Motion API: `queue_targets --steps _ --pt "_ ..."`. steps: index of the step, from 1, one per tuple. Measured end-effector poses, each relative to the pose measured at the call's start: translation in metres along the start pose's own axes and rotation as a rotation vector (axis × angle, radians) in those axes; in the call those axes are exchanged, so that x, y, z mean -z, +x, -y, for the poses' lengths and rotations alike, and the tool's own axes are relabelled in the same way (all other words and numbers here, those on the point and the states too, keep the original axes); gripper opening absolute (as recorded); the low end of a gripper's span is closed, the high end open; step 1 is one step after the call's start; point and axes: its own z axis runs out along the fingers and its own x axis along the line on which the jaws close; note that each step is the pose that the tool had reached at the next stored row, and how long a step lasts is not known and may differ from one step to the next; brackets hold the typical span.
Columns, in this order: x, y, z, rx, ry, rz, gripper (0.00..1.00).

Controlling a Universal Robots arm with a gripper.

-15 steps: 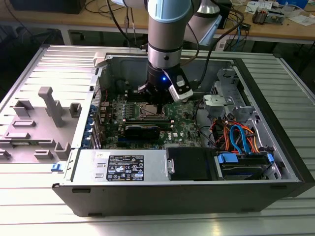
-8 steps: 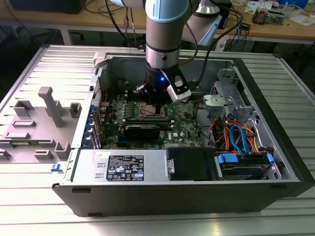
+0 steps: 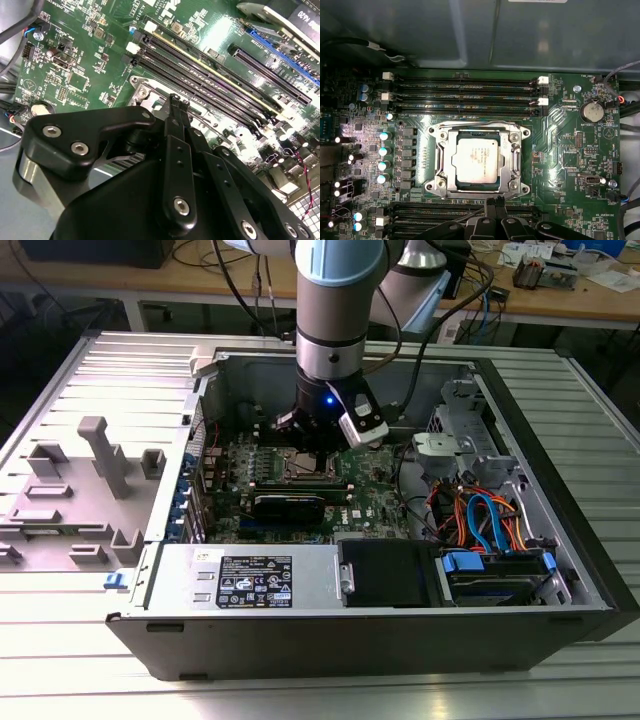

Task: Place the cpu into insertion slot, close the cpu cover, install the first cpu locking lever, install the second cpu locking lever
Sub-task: 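Install the second cpu locking lever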

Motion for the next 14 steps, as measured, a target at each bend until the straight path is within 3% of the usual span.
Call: queue_targets --steps 2,4,6,8,10,12,14 --pt "0.0000 0.0001 0.0007 0.000 -0.0005 0.0000 0.11" --pt "0.0002 0.0001 0.0048 0.000 -0.0133 0.0004 0.11" --pt "0.0003 0.0003 0.0090 0.000 -0.0169 0.0005 0.11" --pt "0.0004 0.0004 0.0127 0.000 -0.0268 0.0009 0.11" --pt "0.0004 0.0010 0.0173 -0.001 -0.0554 0.0016 0.11" --pt "0.0003 0.0030 0.0213 -0.001 -0.0953 0.0028 0.11" --pt "0.0000 0.0071 0.0224 -0.001 -0.0987 0.0029 0.11"
